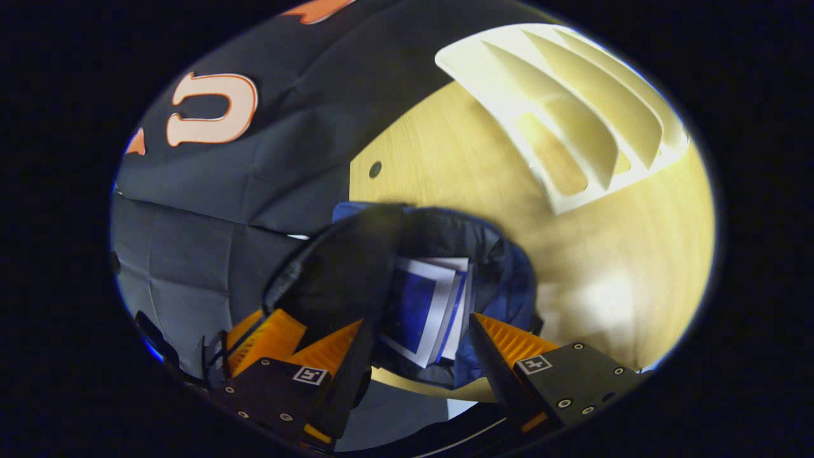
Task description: Open the schoolbag, grab two books from the bookshelf and put them into the schoolbag.
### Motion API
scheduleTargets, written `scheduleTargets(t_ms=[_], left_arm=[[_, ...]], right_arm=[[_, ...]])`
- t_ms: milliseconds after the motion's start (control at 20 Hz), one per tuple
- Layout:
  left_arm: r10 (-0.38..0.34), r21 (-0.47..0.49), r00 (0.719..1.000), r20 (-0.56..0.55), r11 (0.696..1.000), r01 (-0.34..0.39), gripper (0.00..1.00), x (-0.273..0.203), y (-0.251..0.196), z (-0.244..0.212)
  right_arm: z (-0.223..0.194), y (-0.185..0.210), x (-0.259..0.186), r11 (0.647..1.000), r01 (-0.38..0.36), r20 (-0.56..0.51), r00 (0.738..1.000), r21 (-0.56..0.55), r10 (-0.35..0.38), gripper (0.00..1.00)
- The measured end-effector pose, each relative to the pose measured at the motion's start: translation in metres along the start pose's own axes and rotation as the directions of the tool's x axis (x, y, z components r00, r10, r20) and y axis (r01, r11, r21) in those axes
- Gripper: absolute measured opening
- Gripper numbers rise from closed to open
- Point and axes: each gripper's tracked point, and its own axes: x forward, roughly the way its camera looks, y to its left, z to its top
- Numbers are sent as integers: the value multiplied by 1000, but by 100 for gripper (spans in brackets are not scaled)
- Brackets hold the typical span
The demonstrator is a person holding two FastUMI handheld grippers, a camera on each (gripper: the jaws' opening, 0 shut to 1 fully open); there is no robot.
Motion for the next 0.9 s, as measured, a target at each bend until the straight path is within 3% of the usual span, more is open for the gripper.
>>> scheduleTargets(t_ms=[350, 400, 500, 550, 600, 800, 900], left_arm=[[-2, -11, 1000, 20, 1000, 2, 23, 12, -33, 8], [0, -10, 1000, 24, 1000, 0, 33, 13, -39, 12], [12, -8, 999, 46, 1000, -11, 39, 15, -48, 22], [16, -13, 997, 70, 1000, -15, 39, 16, -53, 29], [20, -20, 995, 94, 1000, -18, 53, 16, -60, 39], [59, -45, 977, 207, 998, -51, 86, 10, -83, 78], [81, -48, 954, 290, 996, -71, 89, 1, -91, 101]], right_arm=[[65, -35, -72, 983, 128, 236, 967, -131, -95, 92], [74, -39, -82, 978, 143, 267, 959, -153, -98, 92], [92, -43, -98, 966, 177, 330, 938, -187, -108, 92], [99, -46, -110, 960, 195, 364, 925, -201, -111, 92], [108, -49, -121, 953, 210, 397, 911, -217, -110, 92], [151, -58, -168, 916, 295, 548, 830, -272, -105, 93], [172, -55, -191, 897, 334, 623, 777, -290, -88, 92]])
